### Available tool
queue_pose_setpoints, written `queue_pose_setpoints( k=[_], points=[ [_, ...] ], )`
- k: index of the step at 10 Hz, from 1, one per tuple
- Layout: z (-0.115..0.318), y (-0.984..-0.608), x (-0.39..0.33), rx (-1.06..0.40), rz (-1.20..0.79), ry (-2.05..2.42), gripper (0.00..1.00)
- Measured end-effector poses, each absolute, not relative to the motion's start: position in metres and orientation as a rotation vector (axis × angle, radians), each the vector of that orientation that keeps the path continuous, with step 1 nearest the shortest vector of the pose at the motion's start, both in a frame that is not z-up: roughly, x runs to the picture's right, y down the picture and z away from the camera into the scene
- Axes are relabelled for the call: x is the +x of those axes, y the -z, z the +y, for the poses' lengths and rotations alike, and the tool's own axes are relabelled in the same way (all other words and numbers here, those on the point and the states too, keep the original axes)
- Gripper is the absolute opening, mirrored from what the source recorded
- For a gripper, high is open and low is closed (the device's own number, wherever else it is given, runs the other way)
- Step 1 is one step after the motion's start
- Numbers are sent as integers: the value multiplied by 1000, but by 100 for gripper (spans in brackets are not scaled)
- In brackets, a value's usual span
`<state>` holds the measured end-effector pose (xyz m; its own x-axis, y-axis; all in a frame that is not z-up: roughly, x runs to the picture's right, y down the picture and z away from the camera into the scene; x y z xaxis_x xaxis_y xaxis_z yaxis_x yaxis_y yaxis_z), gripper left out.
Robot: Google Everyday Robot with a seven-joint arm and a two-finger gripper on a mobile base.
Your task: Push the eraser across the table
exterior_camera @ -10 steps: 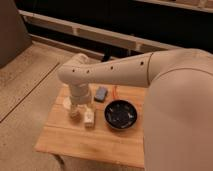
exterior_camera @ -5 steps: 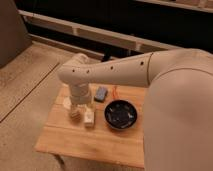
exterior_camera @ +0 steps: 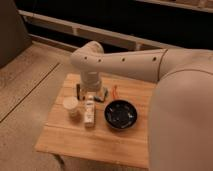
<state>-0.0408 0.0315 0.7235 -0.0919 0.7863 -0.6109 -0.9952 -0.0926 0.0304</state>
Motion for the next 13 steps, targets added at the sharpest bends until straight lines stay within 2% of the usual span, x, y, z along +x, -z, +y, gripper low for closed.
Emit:
queue_pose_setpoints(
  k=[3,7,10,13],
  points=[
    [21,-739,-3,-535,576,-1675,65],
    [20,-740,-5,-532,578,-1671,65],
    [-7,-766,31,-403,654,-1638,65],
    [-31,-796,33,-364,653,-1591,65]
  ],
)
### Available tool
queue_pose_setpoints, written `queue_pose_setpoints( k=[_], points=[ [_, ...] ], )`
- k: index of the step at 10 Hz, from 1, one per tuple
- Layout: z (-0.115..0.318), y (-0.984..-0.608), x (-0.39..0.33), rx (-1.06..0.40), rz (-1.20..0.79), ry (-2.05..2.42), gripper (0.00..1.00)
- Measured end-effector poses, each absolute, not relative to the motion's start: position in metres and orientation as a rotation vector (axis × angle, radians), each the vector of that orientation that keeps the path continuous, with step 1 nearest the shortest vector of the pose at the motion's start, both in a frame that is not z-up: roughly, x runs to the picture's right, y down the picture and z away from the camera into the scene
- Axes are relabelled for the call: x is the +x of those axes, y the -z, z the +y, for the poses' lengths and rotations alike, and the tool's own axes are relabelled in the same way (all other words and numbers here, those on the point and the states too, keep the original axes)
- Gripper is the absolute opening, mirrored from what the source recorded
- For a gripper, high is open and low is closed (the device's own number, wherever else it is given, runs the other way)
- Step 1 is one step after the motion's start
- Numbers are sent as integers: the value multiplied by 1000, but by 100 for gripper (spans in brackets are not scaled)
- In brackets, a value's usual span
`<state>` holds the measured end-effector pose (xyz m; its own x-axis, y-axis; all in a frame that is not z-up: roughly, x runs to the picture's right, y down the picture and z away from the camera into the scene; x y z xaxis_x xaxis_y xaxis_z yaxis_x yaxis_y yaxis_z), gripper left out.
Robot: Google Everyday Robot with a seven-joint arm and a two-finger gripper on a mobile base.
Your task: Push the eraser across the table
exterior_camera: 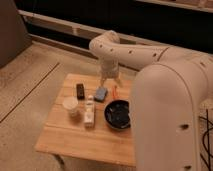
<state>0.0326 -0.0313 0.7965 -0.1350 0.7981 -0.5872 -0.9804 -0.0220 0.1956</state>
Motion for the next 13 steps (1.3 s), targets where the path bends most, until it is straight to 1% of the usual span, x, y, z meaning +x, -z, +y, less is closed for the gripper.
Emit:
queue_pose_setpoints(
  k=[4,7,10,13],
  points=[
    [-41,-835,5,-444,572,-1548,65],
    [-47,-853,0,-495,538,-1500,65],
    [-55,-872,2,-515,548,-1446,65],
    [-63,-892,-18,-552,521,-1401,65]
  ],
)
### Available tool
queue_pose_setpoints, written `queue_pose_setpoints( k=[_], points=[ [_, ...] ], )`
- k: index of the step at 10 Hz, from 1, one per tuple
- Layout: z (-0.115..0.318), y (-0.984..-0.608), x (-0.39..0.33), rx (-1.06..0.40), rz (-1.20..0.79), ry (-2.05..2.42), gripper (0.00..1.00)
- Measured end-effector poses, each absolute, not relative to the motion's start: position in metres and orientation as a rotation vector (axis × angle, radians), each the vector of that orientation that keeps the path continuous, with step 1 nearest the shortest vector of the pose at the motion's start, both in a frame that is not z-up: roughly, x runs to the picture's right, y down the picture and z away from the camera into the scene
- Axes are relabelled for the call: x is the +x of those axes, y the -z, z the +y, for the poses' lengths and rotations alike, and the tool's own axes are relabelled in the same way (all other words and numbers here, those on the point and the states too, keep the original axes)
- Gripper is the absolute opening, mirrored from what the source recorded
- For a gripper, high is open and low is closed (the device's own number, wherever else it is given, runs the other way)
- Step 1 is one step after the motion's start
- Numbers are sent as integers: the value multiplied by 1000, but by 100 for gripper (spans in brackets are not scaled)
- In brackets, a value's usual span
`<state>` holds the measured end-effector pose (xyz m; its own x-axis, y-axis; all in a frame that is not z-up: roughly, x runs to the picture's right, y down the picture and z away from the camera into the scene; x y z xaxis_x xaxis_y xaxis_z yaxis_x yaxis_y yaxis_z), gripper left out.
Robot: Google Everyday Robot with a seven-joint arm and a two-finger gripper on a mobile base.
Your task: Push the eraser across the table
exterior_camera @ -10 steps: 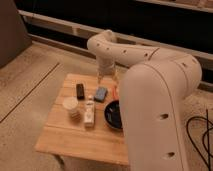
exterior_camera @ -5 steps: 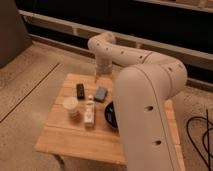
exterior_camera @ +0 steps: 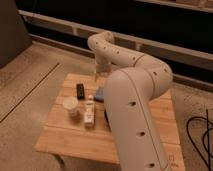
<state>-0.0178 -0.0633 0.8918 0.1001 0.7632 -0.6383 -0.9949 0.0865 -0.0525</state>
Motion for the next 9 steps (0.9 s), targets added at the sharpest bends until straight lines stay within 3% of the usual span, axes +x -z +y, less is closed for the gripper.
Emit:
queue_pose_setpoints(
  k=[2,5,9],
  points=[
    [-77,-904,-33,-530,472,-1394,65],
    [-111,-919,-49,-373,350,-1426,65],
    [-89,-910,-36,-250,348,-1422,65]
  ],
)
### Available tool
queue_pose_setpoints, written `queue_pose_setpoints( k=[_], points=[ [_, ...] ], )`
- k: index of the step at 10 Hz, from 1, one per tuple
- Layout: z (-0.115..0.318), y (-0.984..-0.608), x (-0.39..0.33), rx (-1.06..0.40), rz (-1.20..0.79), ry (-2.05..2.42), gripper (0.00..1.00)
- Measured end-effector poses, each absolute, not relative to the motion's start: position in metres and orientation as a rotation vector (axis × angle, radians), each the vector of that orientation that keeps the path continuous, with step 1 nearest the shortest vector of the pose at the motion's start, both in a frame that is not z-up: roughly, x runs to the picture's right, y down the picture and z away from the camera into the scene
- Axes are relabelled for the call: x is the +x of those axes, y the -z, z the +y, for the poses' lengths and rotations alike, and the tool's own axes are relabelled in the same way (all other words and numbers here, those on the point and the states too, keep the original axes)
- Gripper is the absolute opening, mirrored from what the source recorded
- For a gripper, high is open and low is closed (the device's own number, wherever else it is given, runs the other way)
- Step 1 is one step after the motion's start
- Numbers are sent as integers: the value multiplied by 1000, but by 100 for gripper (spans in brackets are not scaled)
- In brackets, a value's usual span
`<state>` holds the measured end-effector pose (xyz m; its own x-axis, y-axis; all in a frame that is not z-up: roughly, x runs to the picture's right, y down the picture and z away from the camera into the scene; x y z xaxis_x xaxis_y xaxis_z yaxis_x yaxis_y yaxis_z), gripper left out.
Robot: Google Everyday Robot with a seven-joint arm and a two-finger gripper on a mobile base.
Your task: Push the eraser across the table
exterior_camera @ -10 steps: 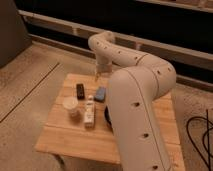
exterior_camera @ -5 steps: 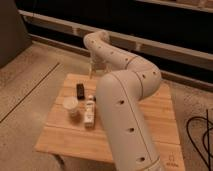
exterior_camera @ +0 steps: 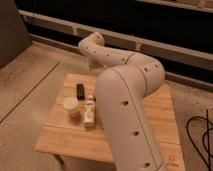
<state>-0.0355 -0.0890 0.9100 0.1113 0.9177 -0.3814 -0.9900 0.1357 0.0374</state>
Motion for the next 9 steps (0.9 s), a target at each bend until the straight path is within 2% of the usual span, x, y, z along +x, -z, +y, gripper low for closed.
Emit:
queue_pose_setpoints(
  k=[3,5,9],
  points=[
    [-90,-910,-38,-240,333,-1408,65],
    [-95,-915,-72,-230,260,-1320,65],
    [-76,-934,-110,-213,228,-1202,65]
  ],
)
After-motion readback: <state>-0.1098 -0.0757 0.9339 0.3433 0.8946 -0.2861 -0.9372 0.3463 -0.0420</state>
